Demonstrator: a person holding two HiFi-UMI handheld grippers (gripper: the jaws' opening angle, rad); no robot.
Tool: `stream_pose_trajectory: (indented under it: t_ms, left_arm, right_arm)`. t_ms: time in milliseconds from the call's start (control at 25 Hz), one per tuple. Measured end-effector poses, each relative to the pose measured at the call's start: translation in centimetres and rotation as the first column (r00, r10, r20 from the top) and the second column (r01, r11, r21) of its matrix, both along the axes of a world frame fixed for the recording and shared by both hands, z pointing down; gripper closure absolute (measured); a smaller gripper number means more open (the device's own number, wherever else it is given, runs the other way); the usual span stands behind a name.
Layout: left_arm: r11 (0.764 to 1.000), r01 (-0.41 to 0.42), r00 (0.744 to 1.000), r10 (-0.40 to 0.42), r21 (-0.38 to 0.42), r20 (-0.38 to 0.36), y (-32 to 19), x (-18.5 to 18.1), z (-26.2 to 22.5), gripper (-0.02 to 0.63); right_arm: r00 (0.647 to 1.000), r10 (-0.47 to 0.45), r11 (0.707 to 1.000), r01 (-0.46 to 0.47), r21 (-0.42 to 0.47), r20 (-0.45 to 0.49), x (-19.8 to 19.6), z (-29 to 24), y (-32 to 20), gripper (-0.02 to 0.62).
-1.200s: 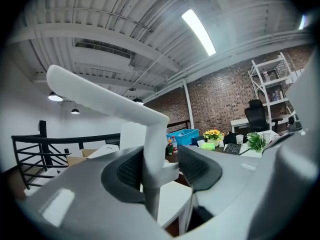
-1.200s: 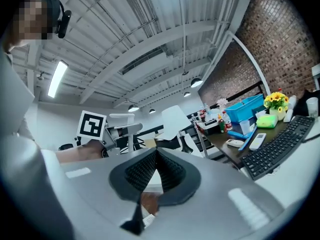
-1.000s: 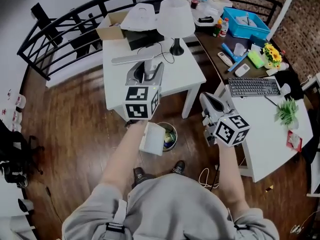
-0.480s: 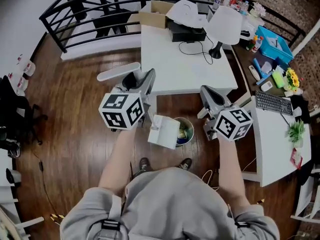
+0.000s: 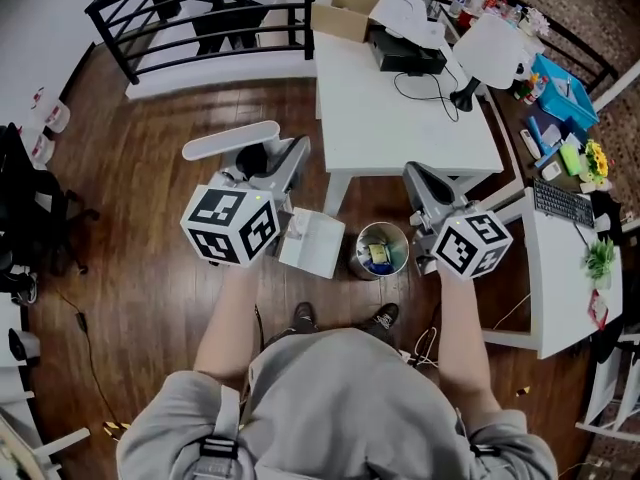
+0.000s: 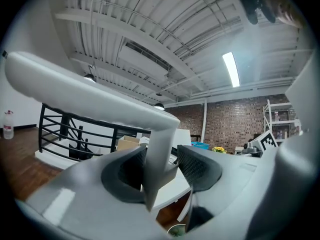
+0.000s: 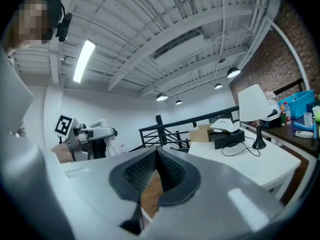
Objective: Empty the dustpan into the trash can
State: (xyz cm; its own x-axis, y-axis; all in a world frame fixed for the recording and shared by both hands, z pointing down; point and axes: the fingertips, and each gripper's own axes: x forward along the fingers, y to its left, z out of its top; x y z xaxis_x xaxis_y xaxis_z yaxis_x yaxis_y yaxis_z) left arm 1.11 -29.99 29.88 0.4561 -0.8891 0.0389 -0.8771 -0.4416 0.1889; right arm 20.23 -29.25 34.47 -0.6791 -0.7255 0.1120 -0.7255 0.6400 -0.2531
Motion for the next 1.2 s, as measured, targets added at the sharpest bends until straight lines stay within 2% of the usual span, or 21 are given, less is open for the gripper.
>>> stream_pose_trajectory:
  t_ms: [120, 320, 560, 600, 640, 760, 1040, 1200]
  left_arm:
    - [1.0, 0.02, 1.0, -0.02, -0.02, -0.005, -1.3, -3.2, 3.1, 0.408]
    - [0.99, 0.071, 0.997, -0.075, -0.125, -0.028, -2.2, -8.7, 10.9, 0.41]
    - [0.981, 0.027, 0.998, -0.036, -0.192, -0.044, -2.3, -10.9, 19.7, 0.418]
    - [0.98, 0.029, 0.999, -0.038, -0.199, -0.039, -2.2, -11.2, 21.1, 0.423]
    - [0.978, 0.037, 0.999, -0.043, -0.205, -0.028, -2.1, -11.5, 22.5, 0.469]
    - [0.975, 0.057, 0.998, -0.06, -0.217, -0.007, -1.8, -12.6, 25.9, 0.468]
    - [0.962, 0.164, 0.984, -0.175, -0.219, -0.031, -2.0, -17.0, 28.3, 0.473]
    - [0.935, 0.273, 0.961, -0.278, -0.226, 0.011, -1.1, -20.0, 29.0, 0.5]
  right_arm:
    - [1.0, -0.005, 1.0, 0.005, -0.028, -0.004, -2.3, 1.2, 0.5, 0.595]
    - [0.999, -0.038, 0.996, 0.036, -0.076, -0.035, -5.5, 3.4, 1.0, 0.595]
    - [0.996, -0.057, 0.99, 0.048, -0.132, -0.067, -7.9, 5.9, 0.9, 0.595]
    - [0.995, -0.062, 0.988, 0.051, -0.143, -0.073, -8.2, 6.5, 0.9, 0.595]
    - [0.995, -0.066, 0.987, 0.053, -0.153, -0.079, -8.4, 6.9, 0.8, 0.595]
    - [0.993, -0.077, 0.983, 0.06, -0.176, -0.094, -9.0, 8.0, 0.8, 0.595]
    - [0.987, -0.11, 0.974, 0.085, -0.21, -0.113, -10.8, 9.4, 0.9, 0.595]
    - [0.985, -0.133, 0.969, 0.107, -0.221, -0.11, -11.7, 9.9, 0.7, 0.595]
